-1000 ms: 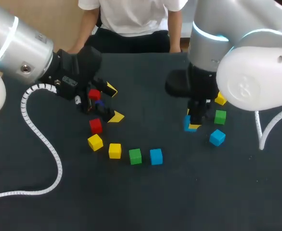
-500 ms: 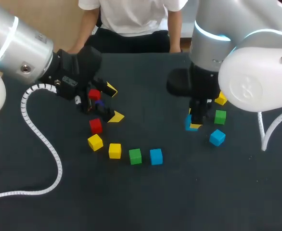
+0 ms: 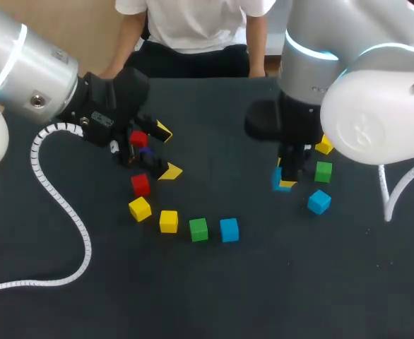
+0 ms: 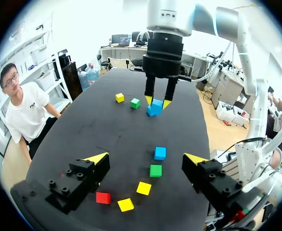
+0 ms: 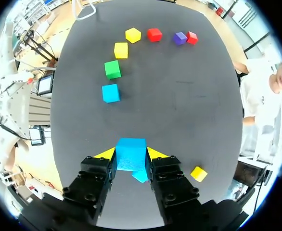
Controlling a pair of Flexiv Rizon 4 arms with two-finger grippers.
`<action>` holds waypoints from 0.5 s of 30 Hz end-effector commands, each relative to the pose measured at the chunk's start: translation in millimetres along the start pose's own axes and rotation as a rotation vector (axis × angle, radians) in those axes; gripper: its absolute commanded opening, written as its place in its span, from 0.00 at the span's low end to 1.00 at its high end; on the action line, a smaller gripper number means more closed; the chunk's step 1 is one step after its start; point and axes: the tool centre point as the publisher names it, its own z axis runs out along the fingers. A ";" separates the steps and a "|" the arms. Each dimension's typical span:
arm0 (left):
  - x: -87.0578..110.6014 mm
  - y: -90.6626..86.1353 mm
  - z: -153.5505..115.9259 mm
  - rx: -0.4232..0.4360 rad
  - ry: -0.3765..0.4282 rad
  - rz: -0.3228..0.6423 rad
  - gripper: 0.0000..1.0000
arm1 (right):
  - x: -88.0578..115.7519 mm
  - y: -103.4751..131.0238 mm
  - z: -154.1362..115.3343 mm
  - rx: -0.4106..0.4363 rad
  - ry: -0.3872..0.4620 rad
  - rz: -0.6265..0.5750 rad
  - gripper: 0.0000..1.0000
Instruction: Place the blue cubes, place green cubes on the blue cubes, place the yellow cubes on the green cubes, then place the red cubes on the yellow cubes, and place purple cube on the red cubes.
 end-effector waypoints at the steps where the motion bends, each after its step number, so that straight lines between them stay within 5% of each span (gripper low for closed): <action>1: -1.0 1.4 0.4 0.002 0.006 -0.001 1.00 | -10.7 0.0 -9.8 0.033 0.027 -0.008 0.00; 15: -1.0 1.4 0.4 0.002 0.006 -0.001 1.00 | -41.8 -11.3 -8.8 0.053 0.050 -0.086 0.00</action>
